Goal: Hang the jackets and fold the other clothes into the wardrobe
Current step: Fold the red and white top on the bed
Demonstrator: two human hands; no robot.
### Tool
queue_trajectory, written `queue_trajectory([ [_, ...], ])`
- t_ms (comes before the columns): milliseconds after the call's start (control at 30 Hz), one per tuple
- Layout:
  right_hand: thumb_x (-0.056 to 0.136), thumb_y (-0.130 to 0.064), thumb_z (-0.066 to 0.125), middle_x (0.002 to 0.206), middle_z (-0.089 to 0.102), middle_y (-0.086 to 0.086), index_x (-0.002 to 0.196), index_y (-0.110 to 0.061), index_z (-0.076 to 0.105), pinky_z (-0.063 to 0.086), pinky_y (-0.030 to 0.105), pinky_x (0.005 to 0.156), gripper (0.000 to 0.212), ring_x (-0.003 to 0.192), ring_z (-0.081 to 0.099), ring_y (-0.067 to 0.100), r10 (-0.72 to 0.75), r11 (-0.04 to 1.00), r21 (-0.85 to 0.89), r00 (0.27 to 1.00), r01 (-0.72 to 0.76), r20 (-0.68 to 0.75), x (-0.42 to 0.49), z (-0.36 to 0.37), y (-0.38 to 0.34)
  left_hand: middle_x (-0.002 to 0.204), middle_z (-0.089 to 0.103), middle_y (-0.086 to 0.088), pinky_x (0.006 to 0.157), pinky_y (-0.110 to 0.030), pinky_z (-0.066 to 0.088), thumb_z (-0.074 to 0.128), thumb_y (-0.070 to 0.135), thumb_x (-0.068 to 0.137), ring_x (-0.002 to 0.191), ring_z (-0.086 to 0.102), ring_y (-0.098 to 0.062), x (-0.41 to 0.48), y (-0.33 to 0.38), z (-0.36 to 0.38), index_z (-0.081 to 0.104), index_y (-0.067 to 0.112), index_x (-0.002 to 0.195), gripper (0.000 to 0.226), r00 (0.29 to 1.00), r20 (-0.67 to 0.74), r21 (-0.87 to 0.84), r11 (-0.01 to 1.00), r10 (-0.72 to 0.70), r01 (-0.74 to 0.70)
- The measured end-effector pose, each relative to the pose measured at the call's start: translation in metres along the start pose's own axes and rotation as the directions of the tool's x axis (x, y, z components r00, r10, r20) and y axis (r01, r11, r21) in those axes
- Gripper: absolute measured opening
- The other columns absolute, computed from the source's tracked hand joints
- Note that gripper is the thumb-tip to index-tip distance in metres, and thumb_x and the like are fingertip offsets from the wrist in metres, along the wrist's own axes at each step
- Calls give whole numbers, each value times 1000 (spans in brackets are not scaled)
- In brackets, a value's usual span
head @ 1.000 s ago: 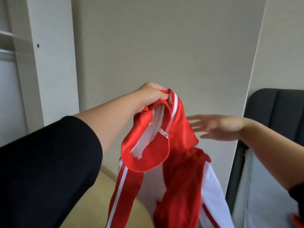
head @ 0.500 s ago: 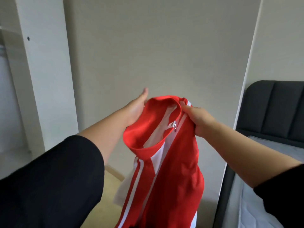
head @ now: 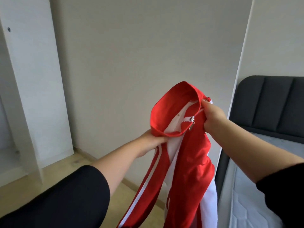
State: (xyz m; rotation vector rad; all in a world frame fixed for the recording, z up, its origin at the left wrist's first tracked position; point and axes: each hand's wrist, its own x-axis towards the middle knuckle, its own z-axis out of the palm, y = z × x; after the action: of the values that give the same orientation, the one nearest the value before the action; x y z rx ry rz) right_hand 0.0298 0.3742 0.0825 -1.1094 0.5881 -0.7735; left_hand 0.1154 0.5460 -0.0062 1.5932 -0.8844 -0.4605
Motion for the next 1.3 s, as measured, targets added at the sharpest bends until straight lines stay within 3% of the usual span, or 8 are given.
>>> queue_trajectory([
  [67, 83, -28, 73, 93, 67, 9, 95, -9, 64, 55, 39, 83, 24, 84, 66, 25, -57, 997, -45, 998, 56, -17, 4, -13, -2, 99, 64, -12, 73, -30, 50, 60, 16, 93, 79, 63, -18, 7, 4, -5, 64, 15, 94, 4, 968, -248, -43, 998, 28, -40],
  [167, 84, -18, 72, 67, 57, 4, 67, -11, 57, 49, 22, 57, 24, 58, 54, 14, -280, 916, -277, 957, 290, 77, 9, -29, -4, 78, 62, -12, 64, -31, 45, 63, 28, 91, 72, 58, -22, 17, 20, -27, 61, 12, 74, 23, 869, -493, 63, 998, 46, -17],
  [300, 88, -15, 64, 58, 38, 4, 60, -6, 48, 27, 27, 49, 34, 54, 34, 15, -464, 520, -658, 827, 545, 317, 11, -39, -7, 52, 35, 2, 36, -18, 22, 64, 33, 89, 47, 32, -15, 25, 41, -37, 39, 18, 55, 44, 822, -557, 191, 982, 119, -12],
  [533, 92, -11, 55, 66, 51, 20, 75, 11, 58, 30, 31, 56, 28, 63, 41, 24, -455, 220, -782, 771, 583, 446, 16, -47, -20, 43, 36, 4, 42, -27, 28, 63, 39, 88, 42, 35, -15, 26, 64, -53, 40, 17, 48, 51, 741, -595, 450, 893, 310, -12],
  [633, 88, -4, 54, 65, 57, 14, 71, 2, 63, 38, 32, 58, 20, 66, 49, 26, -598, 292, -754, 727, 589, 337, 19, -45, -21, 43, 46, 7, 43, -23, 32, 70, 36, 82, 39, 44, -8, 25, 71, -58, 52, 19, 52, 39, 800, -512, 510, 860, 311, -8],
  [767, 83, -2, 50, 62, 57, -1, 73, -12, 63, 36, 21, 51, 19, 59, 50, 14, -613, 537, -661, 781, 523, 120, 15, -42, -23, 64, 61, 7, 51, -21, 38, 74, 23, 79, 57, 56, -7, 26, 95, -62, 69, 20, 82, 6, 884, -398, 543, 840, 246, 11],
  [1000, 91, -35, 53, 55, 47, -2, 56, -17, 46, 25, 26, 46, 41, 51, 42, 11, -734, 554, -666, 671, 500, -106, -11, -51, -98, 74, 58, -8, 63, -30, 32, 64, 33, 88, 76, 56, -31, 40, 168, -19, 63, 16, 79, 19, 674, -512, 705, 708, 533, -24],
  [1300, 92, -35, 51, 56, 45, 4, 58, -12, 43, 26, 32, 57, 42, 65, 44, 30, -912, 360, -779, 369, 514, -178, -95, -155, -215, 86, 64, -24, 61, -36, 35, 45, 43, 97, 80, 61, -45, 5, 283, 57, 59, 5, 94, 40, 533, -28, 967, 158, 846, -201],
])
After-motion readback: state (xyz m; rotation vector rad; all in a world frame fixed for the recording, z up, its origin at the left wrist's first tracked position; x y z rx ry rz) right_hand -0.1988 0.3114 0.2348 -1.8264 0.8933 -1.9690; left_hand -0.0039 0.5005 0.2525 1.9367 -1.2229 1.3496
